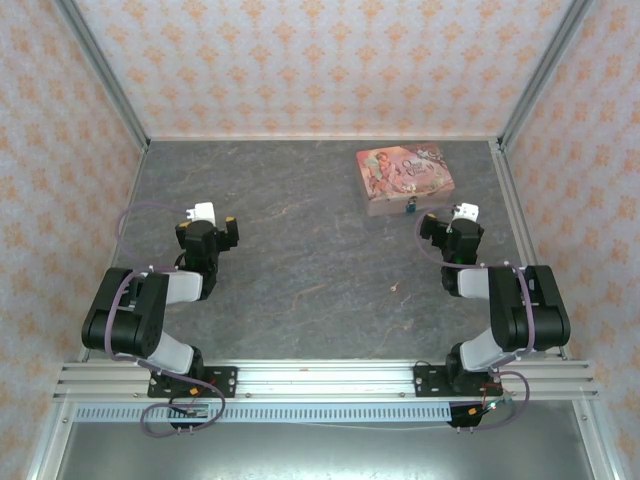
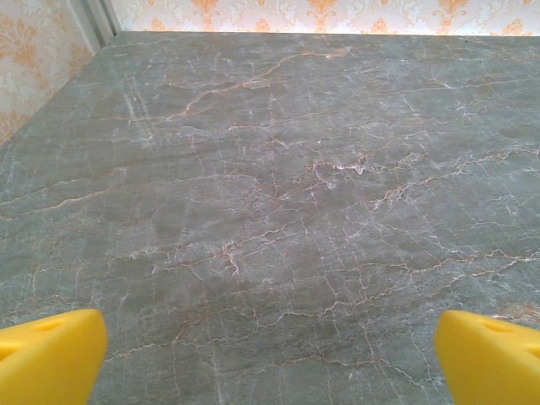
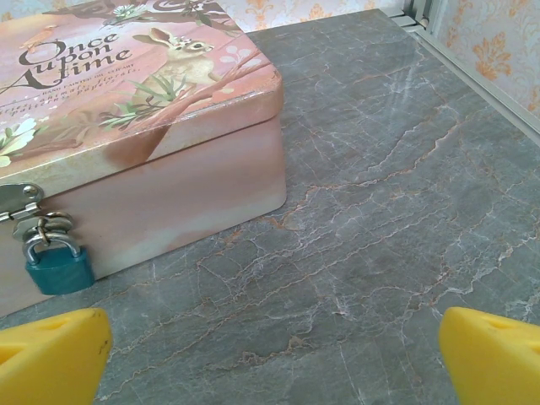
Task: Unlock the padlock with the key
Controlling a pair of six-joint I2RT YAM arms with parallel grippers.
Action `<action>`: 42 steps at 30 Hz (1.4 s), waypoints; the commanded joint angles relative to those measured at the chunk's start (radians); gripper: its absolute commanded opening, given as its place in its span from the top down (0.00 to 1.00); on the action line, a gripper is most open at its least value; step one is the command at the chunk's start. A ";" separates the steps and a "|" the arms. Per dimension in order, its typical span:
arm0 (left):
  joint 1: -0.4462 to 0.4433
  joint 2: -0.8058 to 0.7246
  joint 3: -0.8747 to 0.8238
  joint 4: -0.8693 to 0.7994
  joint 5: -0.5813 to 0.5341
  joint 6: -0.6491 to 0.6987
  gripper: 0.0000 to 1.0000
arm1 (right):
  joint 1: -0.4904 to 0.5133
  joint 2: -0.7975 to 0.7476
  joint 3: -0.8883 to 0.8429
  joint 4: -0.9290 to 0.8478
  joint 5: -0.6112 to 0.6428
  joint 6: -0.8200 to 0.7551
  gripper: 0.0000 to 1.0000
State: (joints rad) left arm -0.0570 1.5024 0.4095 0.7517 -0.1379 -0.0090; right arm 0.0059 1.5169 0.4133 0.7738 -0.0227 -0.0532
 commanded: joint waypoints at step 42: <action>-0.462 -0.505 0.071 -0.645 0.171 -0.628 0.00 | 0.347 -0.379 0.160 -1.267 -0.302 0.735 0.49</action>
State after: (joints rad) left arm -0.5041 0.9600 0.4450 0.0696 0.0452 -0.6186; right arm 0.3195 1.1080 0.5755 -0.5350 -0.3298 0.6075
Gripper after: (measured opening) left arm 0.999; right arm 0.513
